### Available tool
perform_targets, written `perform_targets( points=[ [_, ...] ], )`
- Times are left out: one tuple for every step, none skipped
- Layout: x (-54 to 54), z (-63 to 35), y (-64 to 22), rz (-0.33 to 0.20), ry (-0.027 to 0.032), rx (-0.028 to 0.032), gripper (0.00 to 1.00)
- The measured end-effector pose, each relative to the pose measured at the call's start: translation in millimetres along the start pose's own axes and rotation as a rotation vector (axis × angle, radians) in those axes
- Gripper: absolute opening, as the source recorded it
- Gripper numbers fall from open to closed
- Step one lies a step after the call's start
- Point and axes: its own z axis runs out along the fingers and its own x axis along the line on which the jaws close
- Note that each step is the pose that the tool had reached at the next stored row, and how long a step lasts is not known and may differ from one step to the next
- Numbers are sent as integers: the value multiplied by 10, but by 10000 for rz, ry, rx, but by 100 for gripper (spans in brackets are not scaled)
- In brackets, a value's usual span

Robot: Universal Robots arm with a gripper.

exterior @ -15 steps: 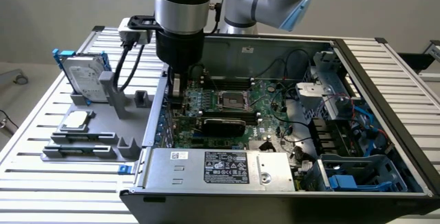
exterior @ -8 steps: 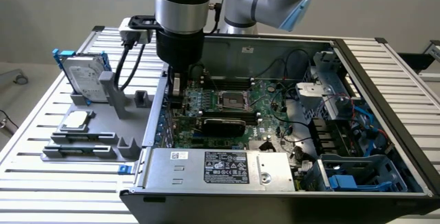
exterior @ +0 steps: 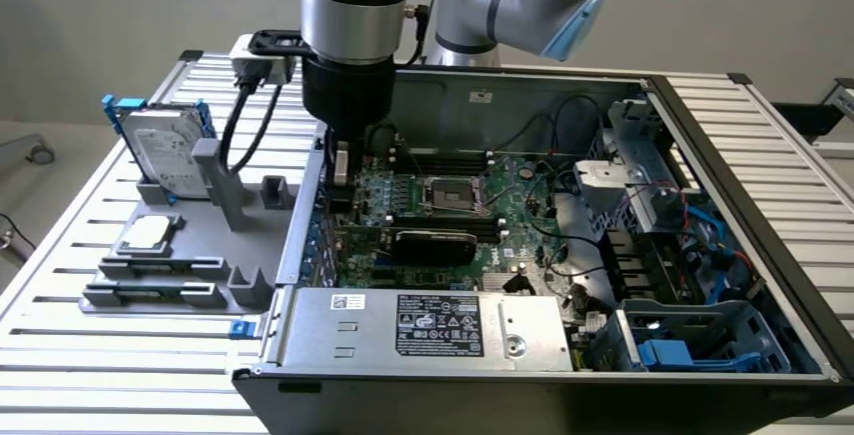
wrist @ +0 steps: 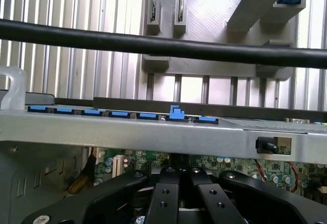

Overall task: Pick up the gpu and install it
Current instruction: 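Press down on the gpu until it lock into place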

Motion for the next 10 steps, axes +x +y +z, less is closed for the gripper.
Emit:
perform_targets(
  points=[
    [-2, 0, 0, 8, 55, -6, 11],
    [-4, -1, 0, 16, 110, -10, 11],
    [-6, 0, 0, 23, 162, -13, 11],
    [-8, 0, 1, 30, 209, -17, 11],
    [-11, -1, 2, 39, 244, -20, 11],
    [-14, -1, 3, 46, 273, -23, 11],
    [-18, -1, 5, 56, 294, -24, 11],
    [-23, -2, 7, 65, 306, -27, 11],
    [-29, -2, 8, 74, 312, -28, 11],
    [-35, -2, 8, 81, 318, -29, 11]
  ],
)
